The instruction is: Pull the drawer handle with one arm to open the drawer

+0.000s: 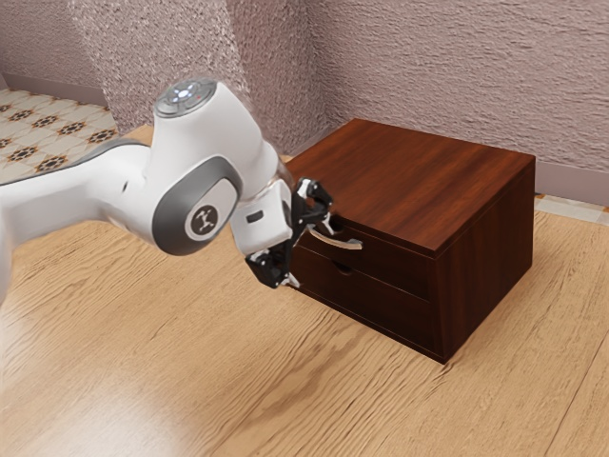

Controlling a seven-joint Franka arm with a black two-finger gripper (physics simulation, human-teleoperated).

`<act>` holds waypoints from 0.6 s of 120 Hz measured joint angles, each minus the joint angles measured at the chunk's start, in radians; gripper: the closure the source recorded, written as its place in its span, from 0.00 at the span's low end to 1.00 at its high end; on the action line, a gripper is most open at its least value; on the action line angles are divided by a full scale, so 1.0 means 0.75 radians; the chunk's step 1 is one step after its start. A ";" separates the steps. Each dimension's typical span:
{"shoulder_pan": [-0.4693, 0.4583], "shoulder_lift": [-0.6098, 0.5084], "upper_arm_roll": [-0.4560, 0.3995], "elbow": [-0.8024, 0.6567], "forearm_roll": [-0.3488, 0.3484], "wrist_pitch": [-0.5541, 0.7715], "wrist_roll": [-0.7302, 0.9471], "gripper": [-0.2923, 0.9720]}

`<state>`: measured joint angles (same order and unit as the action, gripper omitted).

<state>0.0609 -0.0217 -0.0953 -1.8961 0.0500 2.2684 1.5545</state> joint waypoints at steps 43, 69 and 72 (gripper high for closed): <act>0.019 0.007 0.000 0.002 -0.001 0.006 0.001 0.23; 0.020 0.025 -0.003 0.012 0.000 0.008 0.003 0.22; 0.022 0.027 -0.005 0.012 0.000 0.008 0.004 0.22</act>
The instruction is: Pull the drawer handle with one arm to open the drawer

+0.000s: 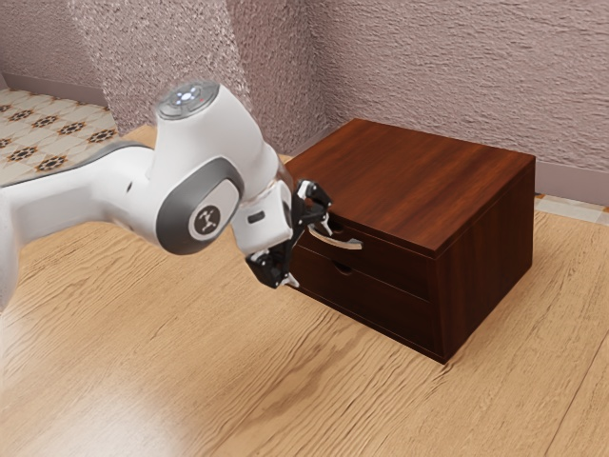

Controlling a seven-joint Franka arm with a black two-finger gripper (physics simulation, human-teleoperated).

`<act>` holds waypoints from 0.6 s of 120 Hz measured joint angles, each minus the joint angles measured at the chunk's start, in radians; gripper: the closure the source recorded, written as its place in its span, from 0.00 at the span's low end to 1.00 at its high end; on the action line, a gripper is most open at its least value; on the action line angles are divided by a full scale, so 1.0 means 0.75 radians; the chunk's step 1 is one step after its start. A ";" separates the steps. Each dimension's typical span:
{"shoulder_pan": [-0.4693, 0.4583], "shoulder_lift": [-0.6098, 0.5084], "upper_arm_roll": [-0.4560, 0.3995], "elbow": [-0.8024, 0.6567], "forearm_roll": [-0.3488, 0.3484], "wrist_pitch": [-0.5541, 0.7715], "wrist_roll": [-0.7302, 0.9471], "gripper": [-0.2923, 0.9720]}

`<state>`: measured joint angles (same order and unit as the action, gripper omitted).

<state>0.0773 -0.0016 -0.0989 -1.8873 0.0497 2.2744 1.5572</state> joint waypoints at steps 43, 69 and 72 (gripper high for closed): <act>-0.001 -0.001 0.000 -0.002 0.005 0.011 0.002 0.34; -0.006 -0.004 0.005 -0.004 0.009 0.013 0.003 0.43; -0.005 -0.006 0.004 -0.004 0.010 0.013 0.003 0.44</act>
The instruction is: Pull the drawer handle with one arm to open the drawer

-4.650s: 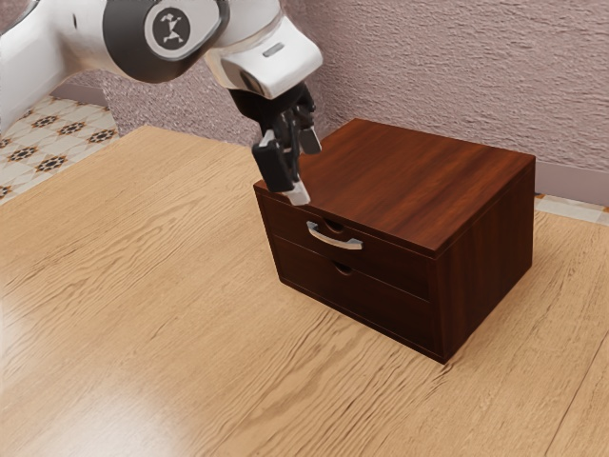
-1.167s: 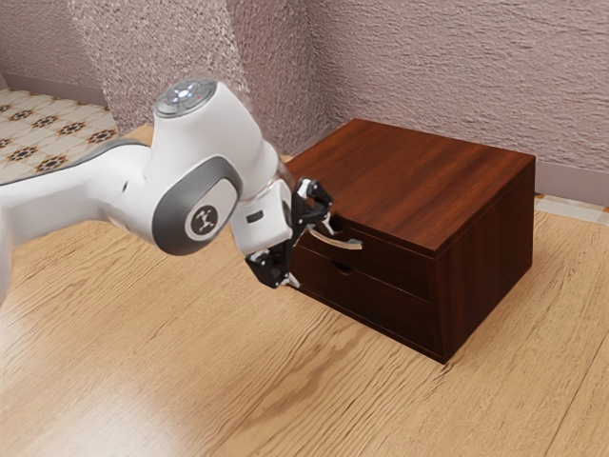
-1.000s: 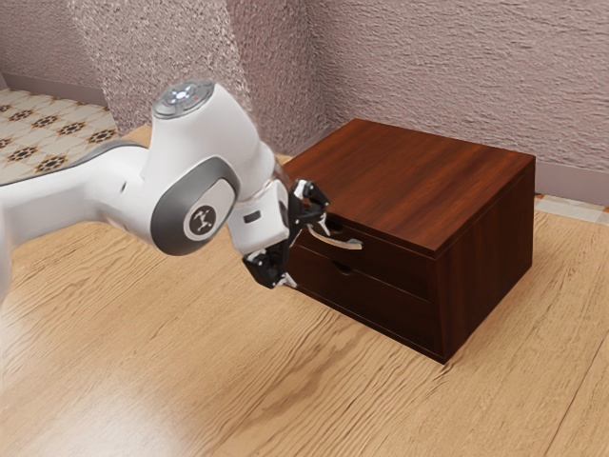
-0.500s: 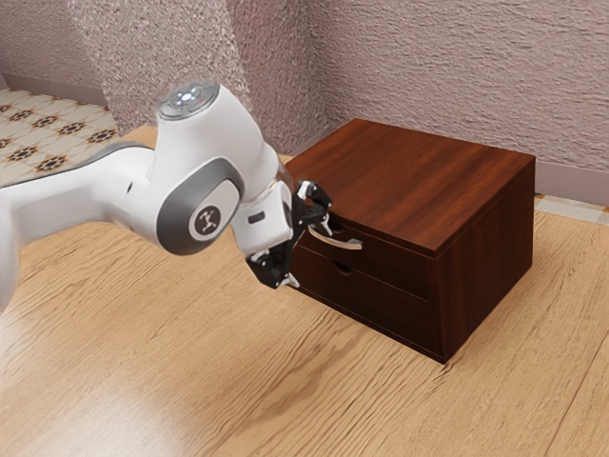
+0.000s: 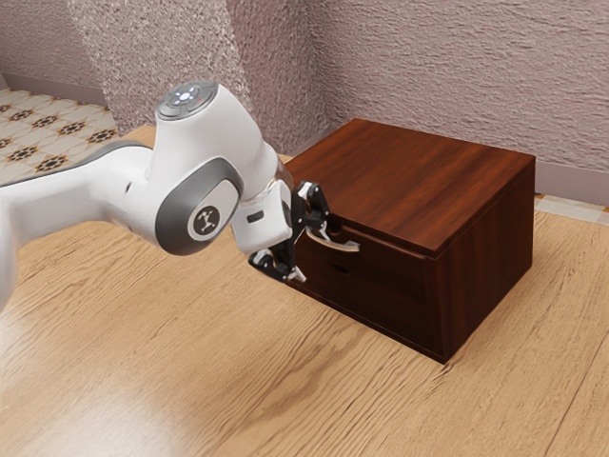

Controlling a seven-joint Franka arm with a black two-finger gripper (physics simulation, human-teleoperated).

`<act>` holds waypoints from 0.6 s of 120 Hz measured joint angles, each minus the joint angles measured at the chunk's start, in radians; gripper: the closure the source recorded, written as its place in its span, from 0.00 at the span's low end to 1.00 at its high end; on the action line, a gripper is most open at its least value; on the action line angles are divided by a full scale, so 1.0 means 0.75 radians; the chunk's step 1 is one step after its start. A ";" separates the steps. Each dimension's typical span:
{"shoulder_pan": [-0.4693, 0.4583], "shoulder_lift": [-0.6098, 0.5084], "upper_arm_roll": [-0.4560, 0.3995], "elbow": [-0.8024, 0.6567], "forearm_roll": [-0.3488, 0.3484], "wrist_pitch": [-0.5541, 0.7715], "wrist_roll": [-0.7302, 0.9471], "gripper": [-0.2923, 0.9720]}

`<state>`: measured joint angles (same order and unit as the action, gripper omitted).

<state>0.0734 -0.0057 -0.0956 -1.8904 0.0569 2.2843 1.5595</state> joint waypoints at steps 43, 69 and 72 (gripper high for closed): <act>0.002 -0.009 -0.002 -0.002 0.000 -0.004 0.000 0.53; -0.015 -0.012 0.018 0.000 -0.015 -0.017 0.000 0.60; -0.016 -0.012 0.020 0.001 -0.016 -0.018 0.000 0.61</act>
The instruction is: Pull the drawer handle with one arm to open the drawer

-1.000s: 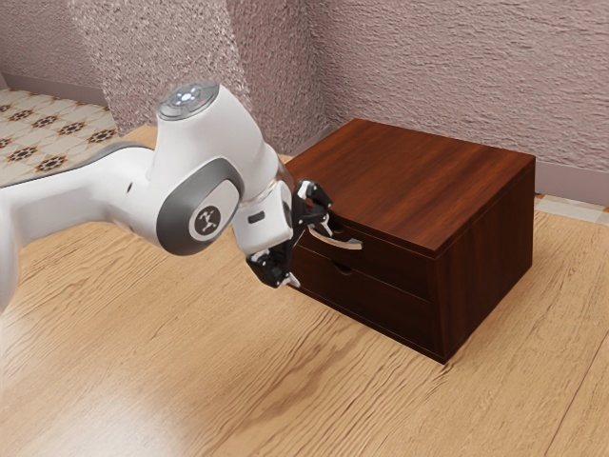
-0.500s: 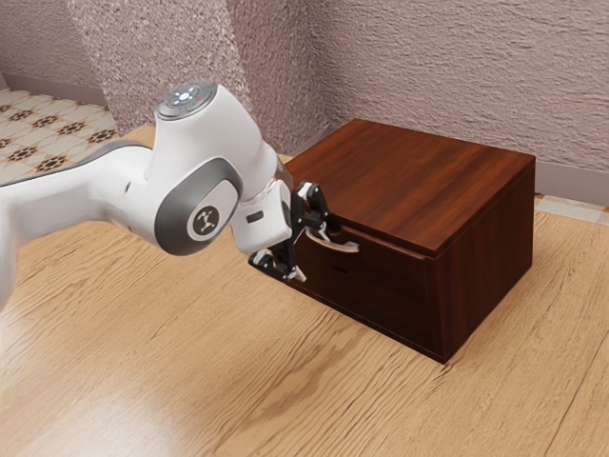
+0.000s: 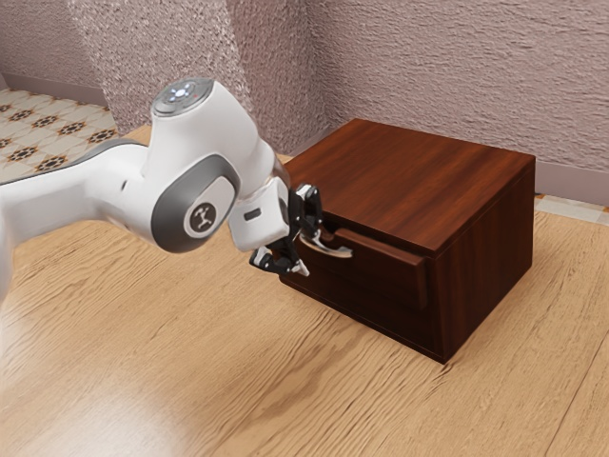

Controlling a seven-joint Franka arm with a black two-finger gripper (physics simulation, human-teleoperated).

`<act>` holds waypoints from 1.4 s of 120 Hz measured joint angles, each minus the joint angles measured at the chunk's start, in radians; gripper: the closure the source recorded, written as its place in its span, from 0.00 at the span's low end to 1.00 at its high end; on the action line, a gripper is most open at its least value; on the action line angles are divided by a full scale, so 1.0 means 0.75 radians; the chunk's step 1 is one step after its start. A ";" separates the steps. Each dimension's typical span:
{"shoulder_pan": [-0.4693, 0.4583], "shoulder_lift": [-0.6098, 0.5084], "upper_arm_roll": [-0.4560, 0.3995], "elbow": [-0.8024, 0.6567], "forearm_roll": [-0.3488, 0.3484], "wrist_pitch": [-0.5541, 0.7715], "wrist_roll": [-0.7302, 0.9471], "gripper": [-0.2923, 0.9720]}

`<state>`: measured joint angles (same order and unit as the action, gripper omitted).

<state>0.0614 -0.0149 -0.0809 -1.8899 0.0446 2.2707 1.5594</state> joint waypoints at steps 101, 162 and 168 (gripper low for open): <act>0.000 -0.064 0.027 -0.014 -0.084 -0.122 -0.009 0.81; 0.007 -0.174 0.028 -0.115 -0.089 -0.166 -0.029 0.82; 0.007 -0.184 0.029 -0.128 -0.089 -0.166 -0.031 0.84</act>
<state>0.0667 -0.1529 -0.0589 -1.9855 -0.0219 2.1459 1.5365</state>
